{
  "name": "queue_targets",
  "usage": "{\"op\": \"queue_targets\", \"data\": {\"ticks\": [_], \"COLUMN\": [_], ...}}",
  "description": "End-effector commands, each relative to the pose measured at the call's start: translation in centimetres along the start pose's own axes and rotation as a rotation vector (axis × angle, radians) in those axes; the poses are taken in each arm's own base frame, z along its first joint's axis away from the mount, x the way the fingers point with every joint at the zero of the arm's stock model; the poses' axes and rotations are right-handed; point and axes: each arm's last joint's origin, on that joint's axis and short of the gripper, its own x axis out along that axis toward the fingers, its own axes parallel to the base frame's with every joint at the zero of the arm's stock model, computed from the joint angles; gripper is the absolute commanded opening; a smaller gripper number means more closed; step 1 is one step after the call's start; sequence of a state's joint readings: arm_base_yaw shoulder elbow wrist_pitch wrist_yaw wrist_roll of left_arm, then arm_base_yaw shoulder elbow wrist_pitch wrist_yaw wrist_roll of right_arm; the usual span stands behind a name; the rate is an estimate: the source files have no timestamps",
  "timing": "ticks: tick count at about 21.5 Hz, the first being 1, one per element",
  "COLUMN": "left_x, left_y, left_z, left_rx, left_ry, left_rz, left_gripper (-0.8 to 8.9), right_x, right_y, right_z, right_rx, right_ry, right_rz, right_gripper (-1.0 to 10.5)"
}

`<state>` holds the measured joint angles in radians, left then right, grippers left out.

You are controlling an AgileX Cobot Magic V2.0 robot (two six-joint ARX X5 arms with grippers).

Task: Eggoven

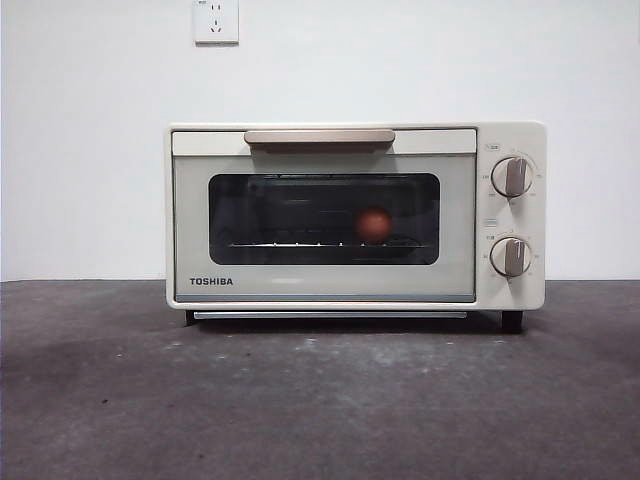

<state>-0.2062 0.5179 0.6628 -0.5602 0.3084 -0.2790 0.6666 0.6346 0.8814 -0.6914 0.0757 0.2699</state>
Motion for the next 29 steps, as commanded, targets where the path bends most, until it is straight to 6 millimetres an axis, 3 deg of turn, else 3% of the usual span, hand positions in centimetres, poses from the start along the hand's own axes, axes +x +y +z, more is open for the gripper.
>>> {"op": "queue_targets", "data": {"ticks": [1, 14, 20, 29], "left_x": [-0.2, -0.2, -0.8, -3.8], "left_y": [-0.2, -0.2, -0.3, -0.7], "left_z": [0.5, 0.5, 0.6, 0.7], "left_rx": [0.017, 0.029, 0.291, 0.614], "left_ry": [-0.018, -0.024, -0.067, -0.34], "left_rz": [-0.003, -0.004, 0.007, 0.117], "left_gripper": [0.07, 0.07, 0.07, 0.08], "right_x": [-0.1, -0.1, -0.1, -0.1], "right_y": [0.2, 0.2, 0.2, 0.2], "right_z": [0.3, 0.3, 0.3, 0.3], "right_rx": [0.007, 0.007, 0.007, 0.007], "right_ry": [-0.015, -0.015, -0.015, -0.015], "right_rz": [0.008, 0.008, 0.008, 0.008], "right_gripper": [0.0, 0.0, 0.0, 0.0]}}
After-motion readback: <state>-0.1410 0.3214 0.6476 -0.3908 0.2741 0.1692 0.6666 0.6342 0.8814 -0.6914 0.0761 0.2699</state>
